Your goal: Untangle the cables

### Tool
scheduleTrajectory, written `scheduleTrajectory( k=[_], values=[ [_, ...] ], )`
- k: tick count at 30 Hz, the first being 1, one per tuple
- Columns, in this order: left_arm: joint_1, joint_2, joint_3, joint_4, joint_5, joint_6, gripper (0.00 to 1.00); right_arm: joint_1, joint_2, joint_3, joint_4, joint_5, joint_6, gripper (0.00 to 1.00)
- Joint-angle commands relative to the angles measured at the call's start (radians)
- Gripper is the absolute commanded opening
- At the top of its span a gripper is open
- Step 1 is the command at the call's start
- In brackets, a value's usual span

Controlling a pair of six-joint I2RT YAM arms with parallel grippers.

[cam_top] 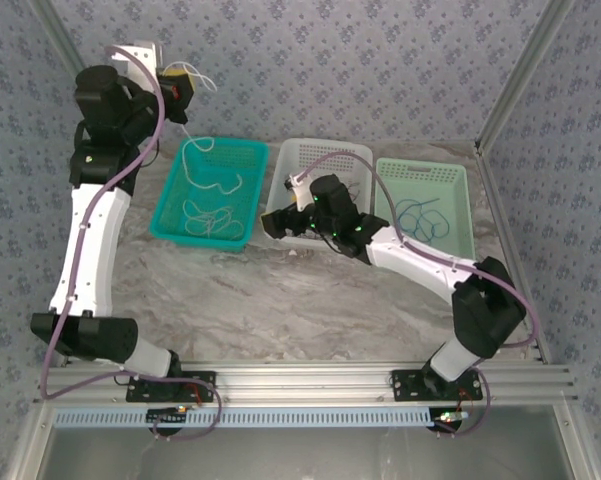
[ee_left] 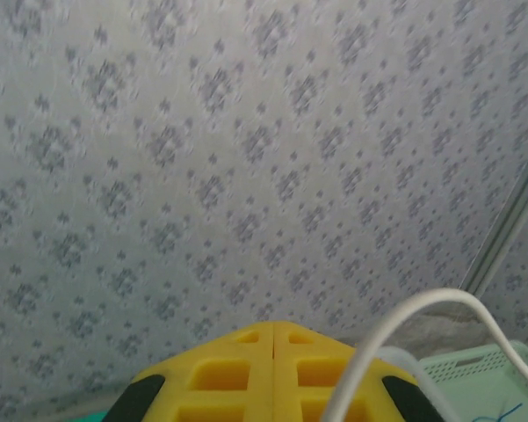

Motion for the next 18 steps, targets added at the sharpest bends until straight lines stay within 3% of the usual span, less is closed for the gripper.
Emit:
scheduleTrajectory(
  k=[1, 10, 16, 18],
  values=[
    [0.007, 0.008, -0.035, 0.083, 0.017, -0.009, 0.0, -0.005, -0.04, -0.005, -0.077, -0.005, -0.021, 0.95],
    [0.007, 0.064, -0.294, 0.191, 0.018, -0.062, 0.03, -0.022, -0.102, -0.011, -0.153, -0.004, -0.029, 0.94],
    [0.007, 0.18, -0.266, -0.031, -0.07, -0.047, 0.41, -0.083, -0.217, -0.064, -0.233, 0.047, -0.031, 0.95],
    [0.007, 0.212, -0.257, -0.096, -0.068, -0.078, 0.58, -0.122, -0.261, -0.081, -0.265, 0.043, -0.024, 0.95]
  ],
)
